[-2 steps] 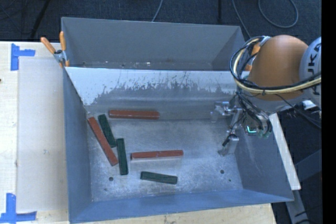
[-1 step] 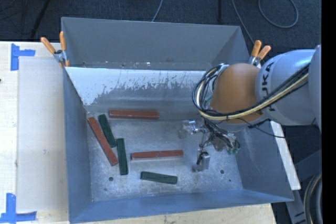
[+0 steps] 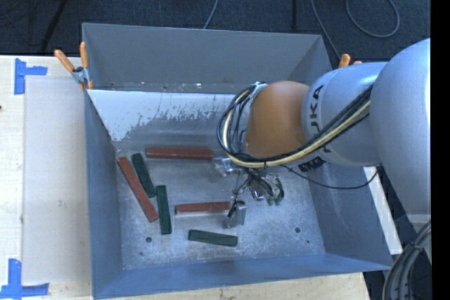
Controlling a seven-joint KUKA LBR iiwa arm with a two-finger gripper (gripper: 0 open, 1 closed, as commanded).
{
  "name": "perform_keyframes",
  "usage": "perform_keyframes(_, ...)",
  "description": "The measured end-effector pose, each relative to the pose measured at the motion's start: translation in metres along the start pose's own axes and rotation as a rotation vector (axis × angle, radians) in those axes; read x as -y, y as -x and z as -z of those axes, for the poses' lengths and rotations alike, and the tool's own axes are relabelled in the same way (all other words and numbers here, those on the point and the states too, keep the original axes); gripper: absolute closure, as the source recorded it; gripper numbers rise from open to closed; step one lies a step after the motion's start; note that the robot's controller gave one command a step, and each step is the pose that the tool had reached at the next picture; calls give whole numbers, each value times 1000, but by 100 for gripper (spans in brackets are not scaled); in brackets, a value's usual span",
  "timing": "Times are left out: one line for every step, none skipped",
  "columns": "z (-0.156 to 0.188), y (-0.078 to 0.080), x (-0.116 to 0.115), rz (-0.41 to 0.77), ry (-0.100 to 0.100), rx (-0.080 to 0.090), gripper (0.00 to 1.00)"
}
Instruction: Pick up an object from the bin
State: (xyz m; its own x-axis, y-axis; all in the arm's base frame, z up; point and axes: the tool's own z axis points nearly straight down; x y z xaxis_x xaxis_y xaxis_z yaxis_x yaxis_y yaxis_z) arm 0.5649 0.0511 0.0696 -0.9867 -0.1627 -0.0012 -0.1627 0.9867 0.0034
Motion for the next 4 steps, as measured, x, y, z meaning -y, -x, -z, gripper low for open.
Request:
perform_keyframes(0, 0, 4, -2, -3, -1, 100)
perform_keyframes(0, 0, 4, -1, -3, -1, 0)
perform_keyframes(0, 0, 4, 0, -3, -1, 100)
perform_keyframes(0, 0, 4, 0, -4, -1, 0)
